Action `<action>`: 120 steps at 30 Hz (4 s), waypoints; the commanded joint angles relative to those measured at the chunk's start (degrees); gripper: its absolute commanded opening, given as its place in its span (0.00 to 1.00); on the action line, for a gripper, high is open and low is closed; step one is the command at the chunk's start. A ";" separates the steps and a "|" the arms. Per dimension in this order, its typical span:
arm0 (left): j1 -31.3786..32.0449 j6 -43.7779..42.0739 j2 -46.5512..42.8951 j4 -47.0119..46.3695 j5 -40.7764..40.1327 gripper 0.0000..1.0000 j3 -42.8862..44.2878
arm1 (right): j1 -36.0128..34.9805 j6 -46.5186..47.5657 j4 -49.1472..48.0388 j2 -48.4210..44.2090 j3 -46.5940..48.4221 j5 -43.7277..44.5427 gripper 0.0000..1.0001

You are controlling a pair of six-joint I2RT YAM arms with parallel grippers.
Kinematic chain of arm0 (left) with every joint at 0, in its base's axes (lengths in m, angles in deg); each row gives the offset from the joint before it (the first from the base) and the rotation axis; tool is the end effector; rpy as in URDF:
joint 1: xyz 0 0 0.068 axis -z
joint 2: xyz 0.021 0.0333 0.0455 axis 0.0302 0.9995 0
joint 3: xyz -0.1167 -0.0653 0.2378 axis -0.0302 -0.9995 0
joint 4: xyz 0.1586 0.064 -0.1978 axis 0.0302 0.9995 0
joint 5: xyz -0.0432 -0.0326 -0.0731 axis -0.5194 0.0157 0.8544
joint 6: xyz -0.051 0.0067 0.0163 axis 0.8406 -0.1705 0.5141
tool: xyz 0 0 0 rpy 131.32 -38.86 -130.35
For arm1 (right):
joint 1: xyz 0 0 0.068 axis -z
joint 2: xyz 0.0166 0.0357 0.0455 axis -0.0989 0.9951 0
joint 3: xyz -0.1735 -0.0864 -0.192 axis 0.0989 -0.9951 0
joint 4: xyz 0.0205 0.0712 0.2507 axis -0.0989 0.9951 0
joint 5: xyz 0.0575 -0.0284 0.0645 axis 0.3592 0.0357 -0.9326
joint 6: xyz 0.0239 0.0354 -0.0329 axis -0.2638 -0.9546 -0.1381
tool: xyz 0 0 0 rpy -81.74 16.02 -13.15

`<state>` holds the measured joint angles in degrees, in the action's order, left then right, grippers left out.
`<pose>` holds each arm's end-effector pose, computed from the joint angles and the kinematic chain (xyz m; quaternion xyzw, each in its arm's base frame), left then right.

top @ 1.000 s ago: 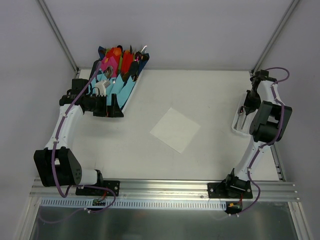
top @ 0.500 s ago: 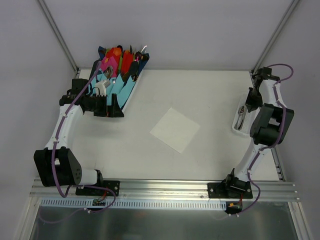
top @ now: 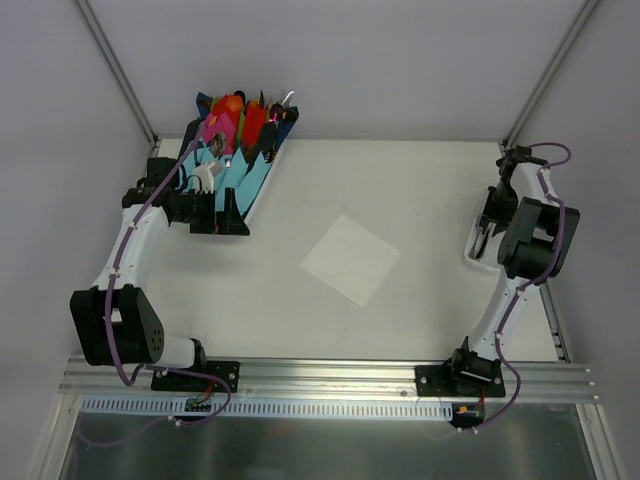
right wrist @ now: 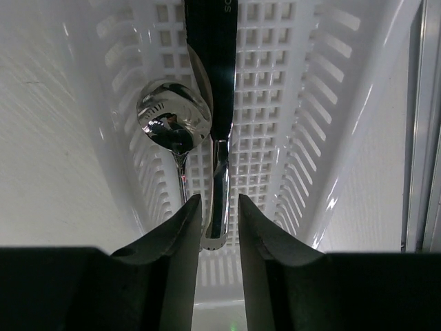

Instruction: Place the utensils on the paper napkin and roll it up

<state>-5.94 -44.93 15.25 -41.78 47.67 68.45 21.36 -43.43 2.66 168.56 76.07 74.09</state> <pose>0.2851 -0.0017 0.2981 0.1264 0.8920 -0.2897 0.3230 0.4215 -0.1226 0.1942 0.0509 0.9873 -0.0872 0.1224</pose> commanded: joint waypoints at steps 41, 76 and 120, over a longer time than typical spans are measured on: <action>-0.45 0.22 1.27 1.20 1.72 0.99 3.27 | 1.72 -0.88 4.50 -6.59 4.23 0.62 0.00; -0.45 2.85 -0.75 1.72 -2.86 0.99 0.63 | -51.01 -20.21 -2.88 -5.90 -5.71 0.00 0.00; -0.45 1.53 -1.11 2.08 -3.56 0.99 0.28 | -51.98 -15.38 -12.81 -7.82 -10.43 -8.96 0.00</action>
<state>-5.94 -42.85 16.19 -40.51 45.09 68.98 -31.23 -57.83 -8.07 165.79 67.72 66.77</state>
